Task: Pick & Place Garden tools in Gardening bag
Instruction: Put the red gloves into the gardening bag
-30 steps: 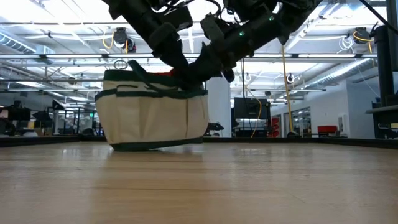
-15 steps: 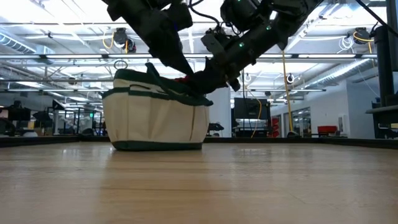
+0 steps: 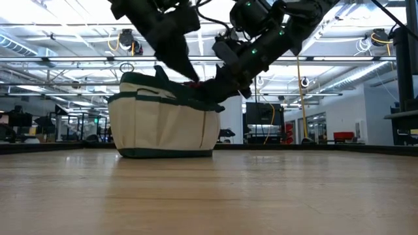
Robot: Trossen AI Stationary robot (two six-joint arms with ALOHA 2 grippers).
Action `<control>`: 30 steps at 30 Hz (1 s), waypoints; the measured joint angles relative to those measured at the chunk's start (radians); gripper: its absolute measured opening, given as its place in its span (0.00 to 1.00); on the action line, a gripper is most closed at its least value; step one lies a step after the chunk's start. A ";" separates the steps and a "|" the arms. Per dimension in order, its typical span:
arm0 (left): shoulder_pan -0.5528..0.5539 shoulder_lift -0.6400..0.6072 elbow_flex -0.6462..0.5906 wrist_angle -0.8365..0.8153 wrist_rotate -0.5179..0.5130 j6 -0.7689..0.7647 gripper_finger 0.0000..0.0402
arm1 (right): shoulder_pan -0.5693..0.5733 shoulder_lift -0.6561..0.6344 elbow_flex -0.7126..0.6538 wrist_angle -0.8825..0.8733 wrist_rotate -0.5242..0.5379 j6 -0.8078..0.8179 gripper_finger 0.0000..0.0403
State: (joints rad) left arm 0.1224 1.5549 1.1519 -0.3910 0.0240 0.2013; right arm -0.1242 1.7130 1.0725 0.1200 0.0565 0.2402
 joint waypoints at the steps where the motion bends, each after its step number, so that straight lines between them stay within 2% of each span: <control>1: 0.001 0.001 0.000 -0.014 -0.040 0.002 0.02 | 0.001 -0.001 0.000 0.012 -0.001 -0.001 0.00; 3: 0.005 0.011 0.000 -0.045 -0.088 0.003 0.01 | 0.006 -0.002 -0.001 0.032 -0.002 -0.002 0.00; 11: 0.007 0.028 0.000 -0.105 -0.148 -0.025 0.01 | 0.030 -0.013 -0.002 0.035 -0.005 -0.033 0.00; 16: 0.008 0.025 0.000 -0.150 -0.190 -0.028 0.01 | 0.077 -0.044 -0.001 0.017 -0.009 -0.098 0.00; 19: 0.008 0.025 0.000 -0.170 -0.188 -0.029 0.01 | 0.106 -0.052 -0.002 0.004 -0.006 -0.200 0.01; 22: 0.008 0.025 0.000 -0.174 -0.185 -0.029 0.02 | 0.126 -0.055 -0.001 -0.037 0.013 -0.354 0.06; 25: 0.008 0.021 0.000 -0.175 -0.185 -0.030 0.01 | 0.134 -0.053 -0.002 -0.056 0.093 -0.390 0.16; 28: 0.008 0.020 0.000 -0.175 -0.185 -0.031 0.02 | 0.125 -0.054 -0.002 -0.036 0.222 -0.272 0.27; 30: 0.009 0.020 0.000 -0.175 -0.185 -0.038 0.02 | 0.111 -0.054 -0.002 -0.048 0.251 -0.135 0.33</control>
State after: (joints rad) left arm 0.1310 1.5753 1.1522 -0.5663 -0.1612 0.1634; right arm -0.0134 1.6592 1.0706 0.0722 0.3078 0.1051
